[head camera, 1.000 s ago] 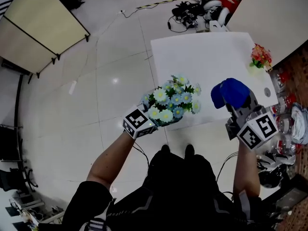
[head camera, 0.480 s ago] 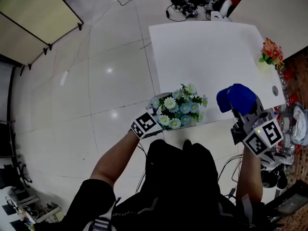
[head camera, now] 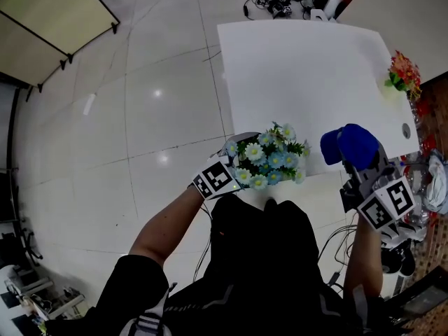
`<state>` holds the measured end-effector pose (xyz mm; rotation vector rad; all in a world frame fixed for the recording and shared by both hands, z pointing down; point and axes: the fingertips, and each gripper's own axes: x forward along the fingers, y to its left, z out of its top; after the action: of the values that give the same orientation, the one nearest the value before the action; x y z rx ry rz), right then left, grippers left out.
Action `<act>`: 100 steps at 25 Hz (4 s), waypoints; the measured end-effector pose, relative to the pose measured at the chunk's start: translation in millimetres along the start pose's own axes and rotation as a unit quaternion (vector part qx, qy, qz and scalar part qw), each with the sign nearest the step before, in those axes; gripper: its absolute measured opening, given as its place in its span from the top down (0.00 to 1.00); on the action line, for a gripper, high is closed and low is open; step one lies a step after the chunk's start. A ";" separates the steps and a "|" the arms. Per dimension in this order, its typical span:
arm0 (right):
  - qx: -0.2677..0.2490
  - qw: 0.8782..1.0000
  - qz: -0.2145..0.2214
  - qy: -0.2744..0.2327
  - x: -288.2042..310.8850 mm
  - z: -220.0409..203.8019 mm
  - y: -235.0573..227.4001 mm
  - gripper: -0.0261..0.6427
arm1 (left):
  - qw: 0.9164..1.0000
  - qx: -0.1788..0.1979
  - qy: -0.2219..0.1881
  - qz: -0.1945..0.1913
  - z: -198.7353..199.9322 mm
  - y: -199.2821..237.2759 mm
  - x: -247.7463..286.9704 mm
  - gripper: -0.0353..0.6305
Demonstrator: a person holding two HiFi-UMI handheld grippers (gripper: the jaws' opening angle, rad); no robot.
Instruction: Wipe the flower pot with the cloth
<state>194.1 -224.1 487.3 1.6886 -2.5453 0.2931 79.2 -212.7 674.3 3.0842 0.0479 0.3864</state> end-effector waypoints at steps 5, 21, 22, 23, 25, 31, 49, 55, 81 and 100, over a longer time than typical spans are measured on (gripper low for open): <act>0.001 1.000 0.005 0.008 0.2 -4.5 1.1 0.83 | 1.000 0.025 0.002 -0.005 -4.0 -4.4 1.1 0.15; 0.010 1.000 0.003 0.023 -8.8 30.5 13.0 0.83 | 0.999 -0.030 0.000 0.032 10.8 3.6 -56.3 0.05; 0.012 1.000 0.001 0.022 -12.2 36.8 15.2 0.83 | 0.998 -0.044 -0.014 0.046 20.2 1.4 -71.7 0.05; 0.014 1.000 0.000 0.018 -15.0 44.6 17.4 0.83 | 0.995 -0.060 -0.036 0.064 34.3 0.2 -89.4 0.05; 0.021 1.000 -0.005 0.002 -18.0 63.5 20.5 0.83 | 0.988 -0.078 -0.080 0.107 69.4 2.7 -124.4 0.05; 0.032 0.999 -0.018 -0.029 -32.0 97.0 40.3 0.83 | 0.980 -0.070 -0.123 0.139 172.7 -12.6 -180.2 0.25; 0.002 0.996 0.077 -0.041 -201.3 112.7 75.9 0.83 | 0.914 -0.120 -0.211 0.324 264.8 -164.2 -145.3 0.94; 0.007 0.992 0.115 -0.042 -250.3 114.1 113.9 0.83 | 0.908 -0.149 -0.187 0.345 289.9 -228.2 -150.6 0.94; -0.037 0.983 0.173 -0.045 -468.9 81.6 269.0 0.83 | 0.900 -0.069 -0.118 0.414 311.6 -489.8 -179.6 0.94; -0.057 0.989 0.126 -0.047 -547.1 80.8 337.9 0.83 | 0.909 -0.055 -0.140 0.389 323.6 -589.1 -207.5 0.94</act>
<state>102.0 382.2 277.7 1.3754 -2.7865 0.0818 -57.4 359.3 288.3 2.8617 -1.1785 -0.0571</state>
